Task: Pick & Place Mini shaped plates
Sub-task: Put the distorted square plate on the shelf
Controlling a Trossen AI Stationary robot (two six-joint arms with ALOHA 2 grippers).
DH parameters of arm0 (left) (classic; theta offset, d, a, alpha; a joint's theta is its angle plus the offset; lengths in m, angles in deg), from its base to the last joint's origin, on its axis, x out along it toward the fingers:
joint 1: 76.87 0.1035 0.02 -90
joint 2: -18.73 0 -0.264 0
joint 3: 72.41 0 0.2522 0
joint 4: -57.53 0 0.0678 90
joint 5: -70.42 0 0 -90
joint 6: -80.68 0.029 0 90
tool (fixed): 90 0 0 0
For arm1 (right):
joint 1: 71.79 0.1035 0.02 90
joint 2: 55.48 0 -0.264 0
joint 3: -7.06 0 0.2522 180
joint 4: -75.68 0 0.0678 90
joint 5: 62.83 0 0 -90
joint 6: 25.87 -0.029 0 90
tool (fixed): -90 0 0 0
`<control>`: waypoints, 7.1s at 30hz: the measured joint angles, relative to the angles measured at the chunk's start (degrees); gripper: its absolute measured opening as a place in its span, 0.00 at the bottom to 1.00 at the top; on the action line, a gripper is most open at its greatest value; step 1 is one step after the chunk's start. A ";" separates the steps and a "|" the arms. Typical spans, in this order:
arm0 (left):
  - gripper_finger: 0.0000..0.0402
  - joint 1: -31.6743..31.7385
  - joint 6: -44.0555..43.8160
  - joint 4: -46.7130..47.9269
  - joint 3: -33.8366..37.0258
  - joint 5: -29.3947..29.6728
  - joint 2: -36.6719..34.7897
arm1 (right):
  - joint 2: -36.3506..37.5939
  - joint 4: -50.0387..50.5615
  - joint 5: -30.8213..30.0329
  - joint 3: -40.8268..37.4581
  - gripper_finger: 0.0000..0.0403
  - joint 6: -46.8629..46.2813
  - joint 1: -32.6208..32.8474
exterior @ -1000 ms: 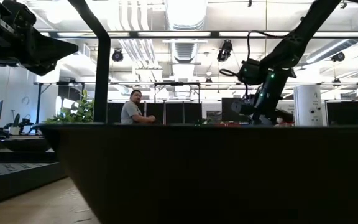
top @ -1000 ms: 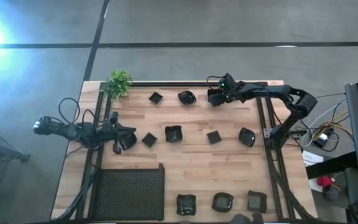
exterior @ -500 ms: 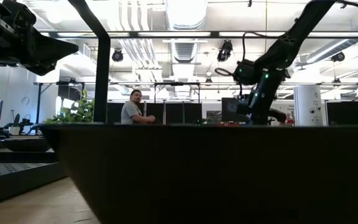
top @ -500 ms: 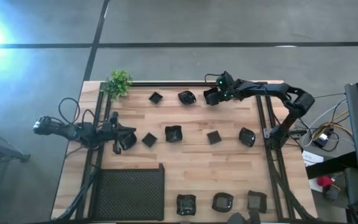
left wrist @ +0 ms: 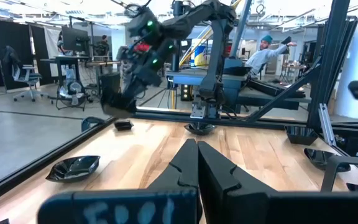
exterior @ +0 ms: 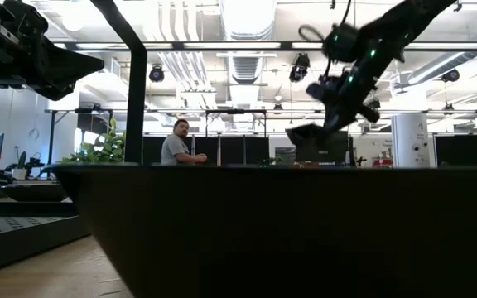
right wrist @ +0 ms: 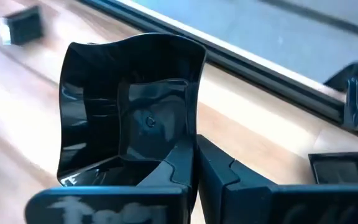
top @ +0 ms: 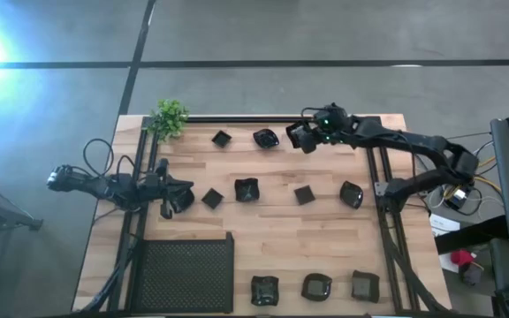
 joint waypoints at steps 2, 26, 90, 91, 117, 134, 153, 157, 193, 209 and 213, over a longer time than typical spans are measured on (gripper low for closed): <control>0.00 0.01 0.00 0.00 -0.02 0.00 -0.01 | 1.95 -0.12 -0.59 -0.46 0.02 0.04 1.92; 0.00 0.00 -11.01 -0.37 0.00 0.02 0.00 | 6.12 0.22 -3.45 -3.06 0.02 -1.36 21.81; 0.20 4.18 4.75 4.77 -60.77 24.39 78.54 | 3.38 -16.89 -11.22 -3.06 0.02 12.34 25.48; 0.20 4.38 4.50 4.95 -61.43 24.44 79.50 | 3.38 -16.92 -11.21 -3.06 0.02 12.33 25.48; 0.20 11.77 -0.36 6.08 -72.55 24.15 92.37 | 3.38 -17.37 -10.90 -3.08 0.02 15.31 26.46; 0.20 12.32 -0.82 6.47 -72.28 22.40 92.14 | 3.41 -18.60 -10.76 -3.08 0.02 16.31 26.46; 0.20 11.02 -0.46 6.43 -71.88 17.84 90.10 | 3.43 -19.52 -10.81 -3.06 0.02 16.77 26.46; 0.20 11.23 -0.46 6.81 -71.52 18.91 90.39 | 3.44 -19.77 -10.81 -3.04 0.02 16.77 26.46; 0.20 12.35 -3.66 8.51 -70.44 19.30 91.42 | 3.45 -20.15 -10.85 -3.04 0.02 16.13 26.44; 0.00 12.78 -6.51 9.01 -70.44 19.34 91.59 | 3.45 -20.17 -10.90 -3.04 0.02 15.85 26.44; 0.00 12.78 -6.75 9.10 -70.44 19.34 91.59 | 3.45 -20.15 -10.82 -3.04 0.02 15.56 26.44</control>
